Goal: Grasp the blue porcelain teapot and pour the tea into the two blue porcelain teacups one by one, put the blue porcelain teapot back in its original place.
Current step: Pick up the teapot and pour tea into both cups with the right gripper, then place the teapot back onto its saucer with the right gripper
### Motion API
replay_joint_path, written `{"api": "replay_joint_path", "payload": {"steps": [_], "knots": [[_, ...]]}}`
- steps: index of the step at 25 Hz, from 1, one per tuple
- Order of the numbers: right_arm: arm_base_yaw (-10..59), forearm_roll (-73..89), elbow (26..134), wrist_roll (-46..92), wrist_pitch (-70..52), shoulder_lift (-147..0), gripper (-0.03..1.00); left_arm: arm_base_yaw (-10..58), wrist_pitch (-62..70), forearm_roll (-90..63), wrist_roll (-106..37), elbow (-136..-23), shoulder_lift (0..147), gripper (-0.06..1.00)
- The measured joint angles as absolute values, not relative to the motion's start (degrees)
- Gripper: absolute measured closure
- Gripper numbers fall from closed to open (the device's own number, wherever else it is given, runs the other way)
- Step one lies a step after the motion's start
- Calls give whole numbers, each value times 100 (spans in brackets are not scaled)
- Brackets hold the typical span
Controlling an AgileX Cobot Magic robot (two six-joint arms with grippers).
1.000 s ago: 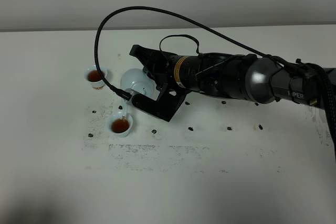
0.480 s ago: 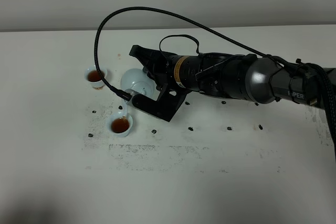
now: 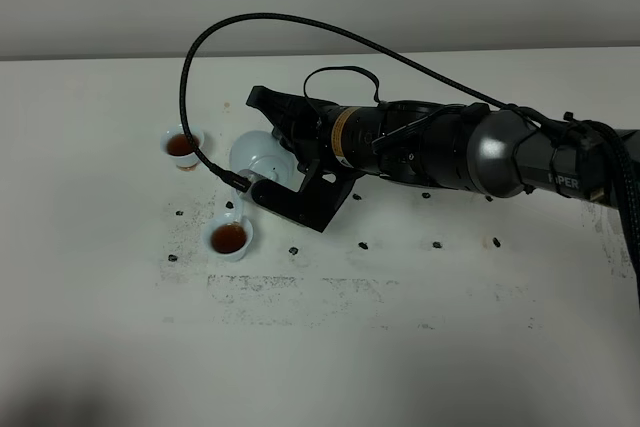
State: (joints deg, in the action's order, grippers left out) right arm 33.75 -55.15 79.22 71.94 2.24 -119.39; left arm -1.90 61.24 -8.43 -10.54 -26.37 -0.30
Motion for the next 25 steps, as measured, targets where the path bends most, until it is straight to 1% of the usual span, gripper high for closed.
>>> {"api": "replay_joint_path", "payload": {"steps": [10,15,19,21,23,25], "knots": [[3375,-5401,7922,6847,0,-11939,93,-190,6124,-843,-1054,-2637,-30,29],[3404,-5254,7922,6111,-200,-11909,93,-190,6124,-843,-1054,-2637,-30,29],[3438,-5160,7922,5055,-481,-11682,93,-190,6124,-843,-1054,-2637,-30,29],[3438,-4981,7922,4267,-668,-11458,93,-190,6124,-843,-1054,-2637,-30,29],[3438,-4528,7922,3384,-826,-11192,93,-190,6124,-843,-1054,-2637,-30,29],[3438,-3708,7922,2222,-1038,-10949,93,-190,6124,-843,-1054,-2637,-30,29]]}}
